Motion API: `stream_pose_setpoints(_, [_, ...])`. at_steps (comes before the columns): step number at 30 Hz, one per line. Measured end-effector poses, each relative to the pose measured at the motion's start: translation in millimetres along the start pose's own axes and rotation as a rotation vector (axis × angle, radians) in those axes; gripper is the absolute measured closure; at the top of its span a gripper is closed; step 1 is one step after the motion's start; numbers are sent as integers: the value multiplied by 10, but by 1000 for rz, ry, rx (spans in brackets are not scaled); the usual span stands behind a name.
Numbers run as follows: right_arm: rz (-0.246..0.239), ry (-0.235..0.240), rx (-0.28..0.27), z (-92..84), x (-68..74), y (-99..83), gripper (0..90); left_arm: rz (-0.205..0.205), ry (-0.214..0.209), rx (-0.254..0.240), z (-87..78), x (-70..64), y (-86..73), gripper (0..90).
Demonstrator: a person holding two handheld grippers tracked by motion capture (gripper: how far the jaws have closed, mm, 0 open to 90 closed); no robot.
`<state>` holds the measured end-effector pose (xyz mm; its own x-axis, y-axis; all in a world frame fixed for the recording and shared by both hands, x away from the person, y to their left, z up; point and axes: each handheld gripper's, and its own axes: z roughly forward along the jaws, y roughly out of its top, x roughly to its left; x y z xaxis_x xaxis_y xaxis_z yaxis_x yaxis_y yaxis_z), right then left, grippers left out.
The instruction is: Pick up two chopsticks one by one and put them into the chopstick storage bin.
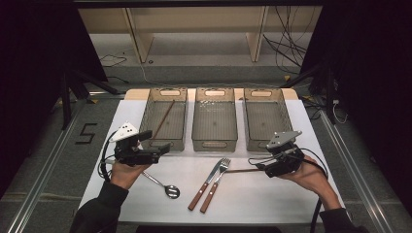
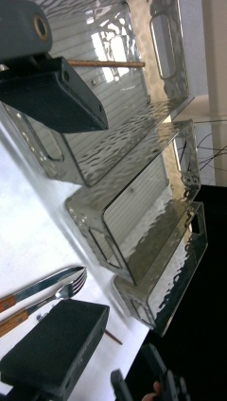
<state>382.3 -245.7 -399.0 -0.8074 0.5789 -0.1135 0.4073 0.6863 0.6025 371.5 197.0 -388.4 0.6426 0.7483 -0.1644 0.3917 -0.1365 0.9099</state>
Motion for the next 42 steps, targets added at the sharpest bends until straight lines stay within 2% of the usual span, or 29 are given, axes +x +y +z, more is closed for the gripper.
stream_pose_setpoints(4, [-54, 42, 102, 87, -53, 11, 341, 16, -16, -11, -18, -73, -61, 105])
stream_pose_setpoints(5, [-89, 49, 126, 118, -65, 10, 351, 19, -18, -14, -22, -90, -78, 105])
stream_pose_setpoints(9, [-164, 69, 225, 228, -84, 20, 399, 36, -22, -24, -31, -150, -144, 105])
stream_pose_setpoints(14, [-224, 85, 309, 378, -115, 24, 430, 59, -28, -24, -49, -202, -212, 106])
stream_pose_setpoints(19, [-278, 91, 373, 506, -111, 35, 469, 63, -44, -42, -72, -248, -249, 103])
stream_pose_setpoints(20, [-275, 88, 388, 527, -112, 38, 479, 65, -45, -42, -76, -255, -257, 99])
stream_pose_setpoints(28, [-319, 128, 444, 651, -161, 55, 595, 59, -48, -54, -108, -270, -296, 74])
stream_pose_setpoints(30, [-336, 135, 441, 671, -169, 50, 612, 61, -46, -53, -105, -269, -304, 74])
stream_pose_setpoints(32, [-336, 144, 458, 673, -170, 52, 631, 61, -46, -49, -102, -267, -310, 74])
stream_pose_setpoints(37, [-345, 145, 456, 696, -179, 43, 682, 69, -44, -43, -100, -270, -314, 74])
stream_pose_setpoints(42, [-356, 154, 477, 730, -165, 50, 719, 71, -43, -43, -100, -267, -316, 74])
